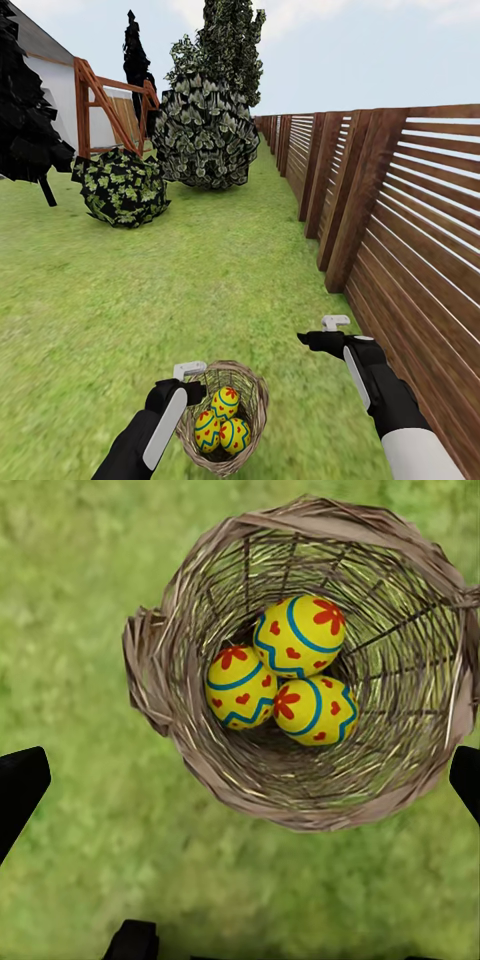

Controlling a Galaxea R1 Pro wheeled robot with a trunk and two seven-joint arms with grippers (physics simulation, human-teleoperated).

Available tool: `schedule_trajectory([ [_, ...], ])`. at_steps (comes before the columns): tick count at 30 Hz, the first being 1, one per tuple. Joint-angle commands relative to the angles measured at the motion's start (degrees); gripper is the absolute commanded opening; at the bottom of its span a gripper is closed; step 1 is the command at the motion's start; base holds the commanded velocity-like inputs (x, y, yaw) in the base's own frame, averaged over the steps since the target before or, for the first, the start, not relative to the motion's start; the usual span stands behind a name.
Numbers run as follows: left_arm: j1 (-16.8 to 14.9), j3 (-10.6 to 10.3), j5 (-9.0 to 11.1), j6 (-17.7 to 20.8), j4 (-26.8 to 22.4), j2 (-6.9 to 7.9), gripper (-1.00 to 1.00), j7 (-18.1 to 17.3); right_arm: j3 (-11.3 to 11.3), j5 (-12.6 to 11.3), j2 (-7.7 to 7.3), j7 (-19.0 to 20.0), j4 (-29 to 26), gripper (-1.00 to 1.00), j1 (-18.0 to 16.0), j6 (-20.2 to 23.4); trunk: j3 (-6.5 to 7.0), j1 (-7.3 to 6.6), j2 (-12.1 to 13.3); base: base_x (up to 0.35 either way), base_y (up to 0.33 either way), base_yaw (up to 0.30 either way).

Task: Take the three Easter eggs out of the wicker basket on the lawn in the garden, then place them on the lawn next to a single tree (choose any tree) so that all three eggs are next to the same tree and none are left in the basket.

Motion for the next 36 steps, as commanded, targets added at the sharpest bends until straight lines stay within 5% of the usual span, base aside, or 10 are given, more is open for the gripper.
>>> schedule_trajectory([
  [1, 0.00, 0.00, 0.00, -0.01, -0.01, 0.00, 1.00, 0.00, 0.00, -0.01, 0.00, 0.00, 0.00, 1.00, 0.00, 0.00, -0.19, 0.23, -0.42, 0.000, 0.000, 0.000],
  [6, 0.00, 1.12, 0.00, 0.00, -0.04, 0.07, 1.00, 0.00, 0.03, -0.01, 0.01, 0.00, 0.08, 1.00, 0.00, 0.00, -1.08, 1.33, -2.42, 0.000, 0.000, 0.000],
  [10, 0.00, 6.68, 0.05, 0.08, -0.05, 0.65, 1.00, 0.00, 0.00, -0.01, 0.01, 0.00, 0.17, 1.00, 0.00, 0.00, -1.80, 2.20, -4.03, 0.000, 0.000, 0.000],
  [12, 0.00, 7.62, 0.07, 0.10, -0.04, 1.03, 1.00, 0.00, 0.00, -0.01, 0.00, 0.00, 0.18, 1.00, 0.00, 0.00, -2.16, 2.64, -4.83, 0.000, 0.000, 0.000],
  [36, 0.00, 7.80, -0.21, 0.11, 1.18, 1.33, 1.00, 0.07, 0.08, 0.08, -0.06, 0.00, 0.18, 1.00, 0.00, -0.09, -6.47, 7.91, -14.46, 0.000, 0.000, 0.000],
])
